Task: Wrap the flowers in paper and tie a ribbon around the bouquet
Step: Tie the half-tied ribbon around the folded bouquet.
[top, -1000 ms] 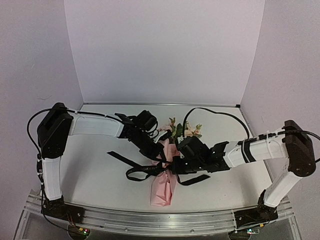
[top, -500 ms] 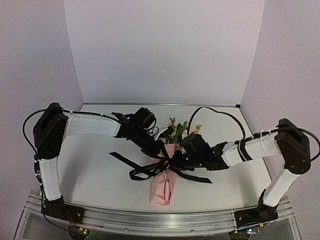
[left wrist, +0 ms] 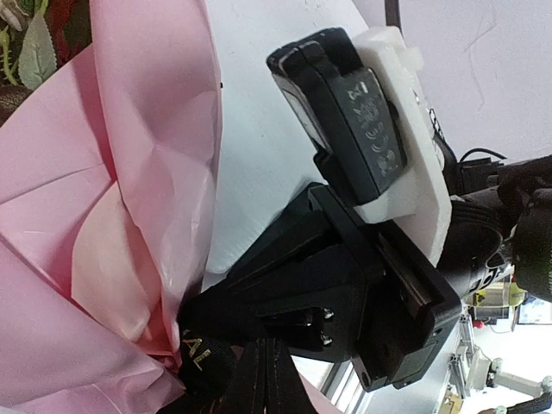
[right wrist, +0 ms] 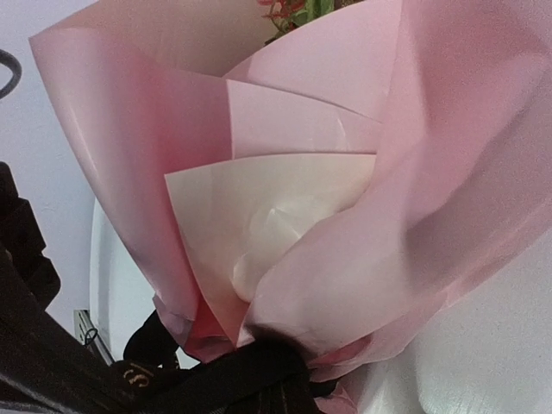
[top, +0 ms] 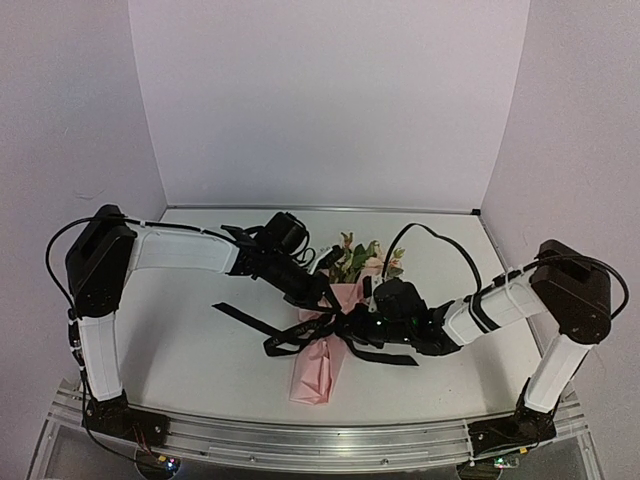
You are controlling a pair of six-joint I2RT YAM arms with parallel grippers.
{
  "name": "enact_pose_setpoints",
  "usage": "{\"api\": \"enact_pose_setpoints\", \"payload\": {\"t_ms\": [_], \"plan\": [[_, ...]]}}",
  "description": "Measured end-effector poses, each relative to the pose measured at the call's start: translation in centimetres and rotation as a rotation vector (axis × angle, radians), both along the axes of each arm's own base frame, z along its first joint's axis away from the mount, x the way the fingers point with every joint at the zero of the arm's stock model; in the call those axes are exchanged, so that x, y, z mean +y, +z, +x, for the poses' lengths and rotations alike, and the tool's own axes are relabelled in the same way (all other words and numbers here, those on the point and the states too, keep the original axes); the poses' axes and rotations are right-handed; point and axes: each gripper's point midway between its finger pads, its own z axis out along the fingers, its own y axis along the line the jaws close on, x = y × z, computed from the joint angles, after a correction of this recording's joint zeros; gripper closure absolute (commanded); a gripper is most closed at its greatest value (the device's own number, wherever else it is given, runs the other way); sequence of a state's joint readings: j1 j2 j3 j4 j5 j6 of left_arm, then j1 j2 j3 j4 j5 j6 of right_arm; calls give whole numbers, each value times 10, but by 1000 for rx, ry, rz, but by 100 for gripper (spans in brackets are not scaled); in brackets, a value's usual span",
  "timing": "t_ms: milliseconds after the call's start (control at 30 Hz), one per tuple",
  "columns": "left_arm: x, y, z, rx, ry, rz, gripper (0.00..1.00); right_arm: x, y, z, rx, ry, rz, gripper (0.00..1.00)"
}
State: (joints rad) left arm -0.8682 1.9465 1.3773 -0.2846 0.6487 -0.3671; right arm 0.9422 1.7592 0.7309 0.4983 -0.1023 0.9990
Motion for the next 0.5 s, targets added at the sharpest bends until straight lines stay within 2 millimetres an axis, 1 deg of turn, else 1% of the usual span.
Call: {"api": "enact_pose_setpoints", "payload": {"t_ms": [67, 133, 233, 300, 400, 500], "plan": [[1, 1, 3, 2, 10, -6, 100, 1, 3, 2, -5, -6, 29, 100], [2, 1, 6, 6, 19, -5, 100, 4, 11, 6, -14, -11, 69, 100], [3, 1, 8, 13, 28, -5, 100, 8, 22, 10, -34, -15, 119, 100], [3, 1, 8, 18, 31, -5, 100, 10, 26, 11, -41, -15, 136, 100], [3, 2, 8, 18, 32, -7, 100, 11, 28, 13, -42, -20, 152, 100], [2, 3, 10, 12, 33, -14, 100, 13, 23, 15, -29, -25, 167, 100]]}}
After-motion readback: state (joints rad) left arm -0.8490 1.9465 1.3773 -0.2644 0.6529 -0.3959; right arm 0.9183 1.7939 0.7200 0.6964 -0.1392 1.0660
